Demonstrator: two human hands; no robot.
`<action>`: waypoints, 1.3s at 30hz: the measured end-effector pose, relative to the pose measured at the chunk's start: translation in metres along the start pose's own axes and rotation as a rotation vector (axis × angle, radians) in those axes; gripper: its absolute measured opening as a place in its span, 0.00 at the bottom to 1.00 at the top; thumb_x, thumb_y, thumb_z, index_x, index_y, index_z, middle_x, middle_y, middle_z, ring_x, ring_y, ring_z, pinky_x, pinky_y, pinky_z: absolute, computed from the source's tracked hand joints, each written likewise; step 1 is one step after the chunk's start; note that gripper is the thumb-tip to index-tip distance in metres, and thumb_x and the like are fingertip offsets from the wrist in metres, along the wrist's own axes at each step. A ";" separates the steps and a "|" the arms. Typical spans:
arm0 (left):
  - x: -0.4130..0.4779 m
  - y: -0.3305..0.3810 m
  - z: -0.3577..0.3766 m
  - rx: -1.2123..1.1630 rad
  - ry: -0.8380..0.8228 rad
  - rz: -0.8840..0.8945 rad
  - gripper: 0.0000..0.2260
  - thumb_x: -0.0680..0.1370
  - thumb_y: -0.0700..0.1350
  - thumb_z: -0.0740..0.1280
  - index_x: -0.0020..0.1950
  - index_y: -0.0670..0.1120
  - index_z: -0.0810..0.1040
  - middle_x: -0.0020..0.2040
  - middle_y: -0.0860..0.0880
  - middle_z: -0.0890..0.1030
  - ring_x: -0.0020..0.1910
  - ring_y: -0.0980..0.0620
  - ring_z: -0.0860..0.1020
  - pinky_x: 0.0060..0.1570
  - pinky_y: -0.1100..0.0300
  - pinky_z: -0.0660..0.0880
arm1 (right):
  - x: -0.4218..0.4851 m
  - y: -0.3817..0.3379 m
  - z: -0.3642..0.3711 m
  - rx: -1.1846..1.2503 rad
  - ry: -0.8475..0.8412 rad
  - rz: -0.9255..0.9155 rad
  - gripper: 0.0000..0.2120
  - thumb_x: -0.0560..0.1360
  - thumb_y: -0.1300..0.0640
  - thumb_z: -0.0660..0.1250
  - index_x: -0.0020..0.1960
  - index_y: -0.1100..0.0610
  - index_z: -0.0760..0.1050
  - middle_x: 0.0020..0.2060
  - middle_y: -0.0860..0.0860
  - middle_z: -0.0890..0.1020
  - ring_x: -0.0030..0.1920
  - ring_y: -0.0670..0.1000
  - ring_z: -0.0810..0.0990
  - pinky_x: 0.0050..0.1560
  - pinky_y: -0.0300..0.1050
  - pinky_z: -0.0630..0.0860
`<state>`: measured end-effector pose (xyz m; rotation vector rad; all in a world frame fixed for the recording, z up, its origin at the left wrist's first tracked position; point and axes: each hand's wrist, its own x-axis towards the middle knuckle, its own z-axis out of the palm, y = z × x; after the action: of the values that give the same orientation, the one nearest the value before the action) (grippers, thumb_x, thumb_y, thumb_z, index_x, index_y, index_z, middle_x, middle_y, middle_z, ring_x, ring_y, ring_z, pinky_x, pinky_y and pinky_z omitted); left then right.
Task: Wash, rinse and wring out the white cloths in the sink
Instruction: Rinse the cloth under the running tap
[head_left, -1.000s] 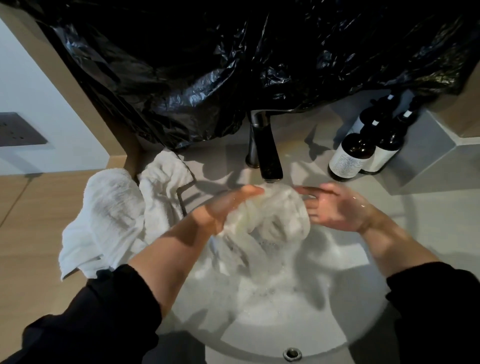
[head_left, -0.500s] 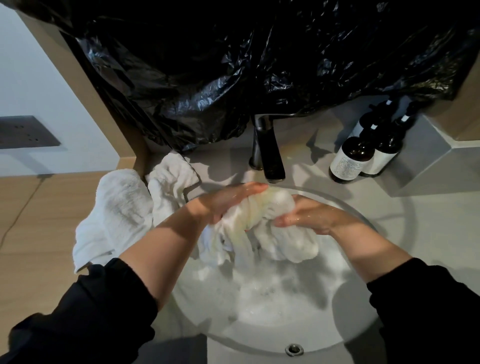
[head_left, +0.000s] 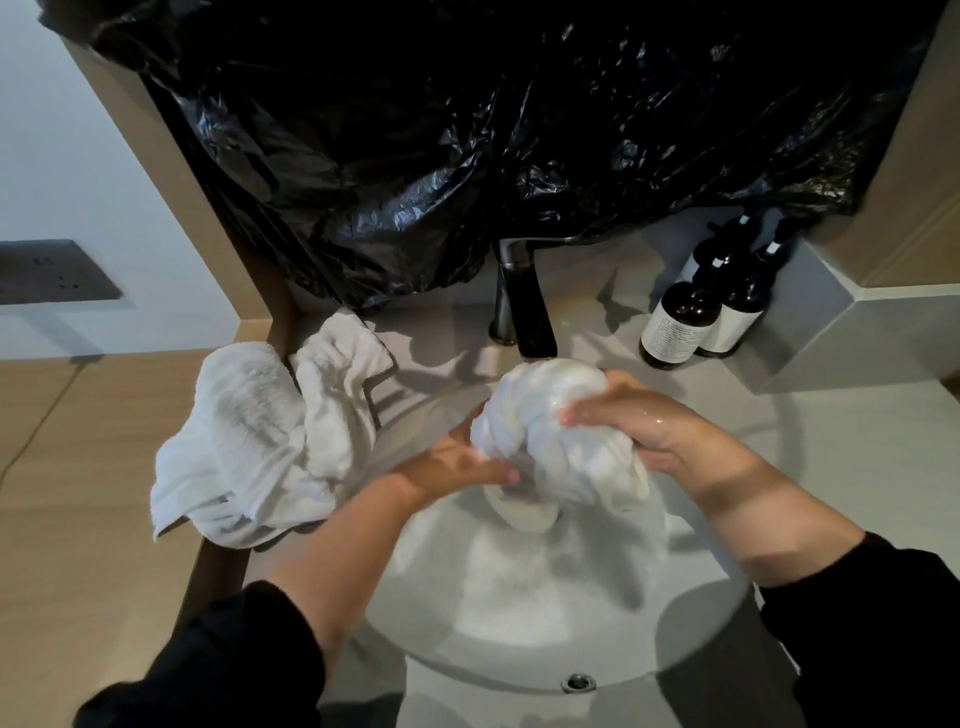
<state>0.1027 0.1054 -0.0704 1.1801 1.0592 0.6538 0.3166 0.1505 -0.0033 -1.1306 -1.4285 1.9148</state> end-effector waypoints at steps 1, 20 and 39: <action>0.002 -0.008 0.007 -0.040 0.056 -0.011 0.29 0.70 0.44 0.76 0.66 0.56 0.66 0.58 0.60 0.75 0.63 0.54 0.74 0.55 0.69 0.73 | -0.002 0.000 0.001 0.032 -0.031 -0.022 0.15 0.65 0.63 0.71 0.52 0.63 0.80 0.45 0.59 0.83 0.48 0.55 0.82 0.48 0.46 0.79; 0.035 0.011 0.030 -0.670 0.311 -0.194 0.25 0.79 0.64 0.55 0.61 0.47 0.78 0.55 0.43 0.81 0.55 0.46 0.79 0.54 0.54 0.76 | -0.003 0.040 0.013 -0.246 0.330 0.027 0.23 0.74 0.56 0.71 0.65 0.47 0.66 0.48 0.47 0.79 0.46 0.50 0.79 0.42 0.31 0.73; 0.055 0.024 0.027 -0.257 0.453 -0.076 0.14 0.84 0.49 0.53 0.45 0.48 0.74 0.38 0.49 0.78 0.44 0.50 0.76 0.35 0.66 0.74 | 0.060 0.061 0.055 -0.516 0.872 -0.132 0.13 0.77 0.43 0.58 0.48 0.53 0.66 0.38 0.47 0.72 0.38 0.50 0.72 0.39 0.46 0.70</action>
<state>0.1513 0.1490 -0.0638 0.7806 1.3428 0.9944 0.2436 0.1480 -0.0745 -1.7454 -1.4163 0.7542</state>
